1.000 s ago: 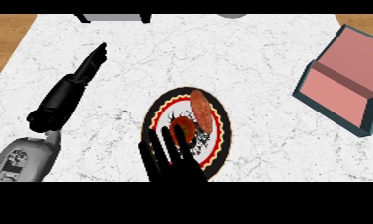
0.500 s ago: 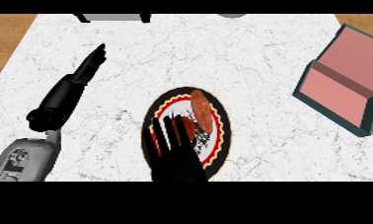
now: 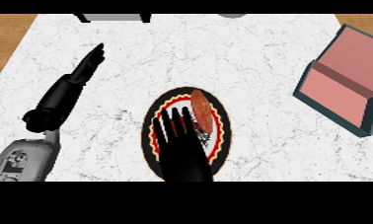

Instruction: Pick the tomato from the plate and place it in the cardboard box

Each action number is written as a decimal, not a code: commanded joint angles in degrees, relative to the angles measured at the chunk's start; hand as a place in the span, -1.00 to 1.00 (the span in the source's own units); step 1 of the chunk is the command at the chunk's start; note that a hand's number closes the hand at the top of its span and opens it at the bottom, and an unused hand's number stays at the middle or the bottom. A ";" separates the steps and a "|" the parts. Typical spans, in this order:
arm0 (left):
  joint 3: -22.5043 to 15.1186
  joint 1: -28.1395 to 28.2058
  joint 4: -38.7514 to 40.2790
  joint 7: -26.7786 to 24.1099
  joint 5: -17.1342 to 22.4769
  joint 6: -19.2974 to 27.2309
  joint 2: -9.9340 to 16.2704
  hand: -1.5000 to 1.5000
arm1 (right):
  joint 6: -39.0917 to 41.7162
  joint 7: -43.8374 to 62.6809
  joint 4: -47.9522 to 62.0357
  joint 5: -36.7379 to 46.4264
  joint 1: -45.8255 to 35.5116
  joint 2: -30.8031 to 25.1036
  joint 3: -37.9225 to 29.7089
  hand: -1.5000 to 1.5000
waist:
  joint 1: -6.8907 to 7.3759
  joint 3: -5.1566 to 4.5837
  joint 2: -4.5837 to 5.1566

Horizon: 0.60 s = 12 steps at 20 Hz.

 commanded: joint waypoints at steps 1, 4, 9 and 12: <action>0.30 -1.10 1.78 -0.22 -2.09 -0.16 -2.10 0.00 | -3.08 0.58 2.66 1.94 1.89 0.87 2.05 -1.00 | -0.08 0.00 0.02; 0.13 2.31 -1.50 -1.21 -3.64 0.21 -2.41 0.00 | -2.32 -7.24 3.66 1.32 0.64 0.67 -4.26 -1.00 | 0.01 0.00 0.01; 4.18 -1.38 0.28 1.17 -1.19 -3.59 -0.87 0.00 | -6.42 -1.75 9.48 -3.53 -2.33 0.90 0.38 -1.00 | 0.19 0.00 0.03; 2.49 -1.26 -0.28 1.41 -3.56 -1.88 -3.43 0.00 | -9.47 -5.88 14.63 0.23 -1.60 0.91 -3.04 -1.00 | 0.03 0.01 0.03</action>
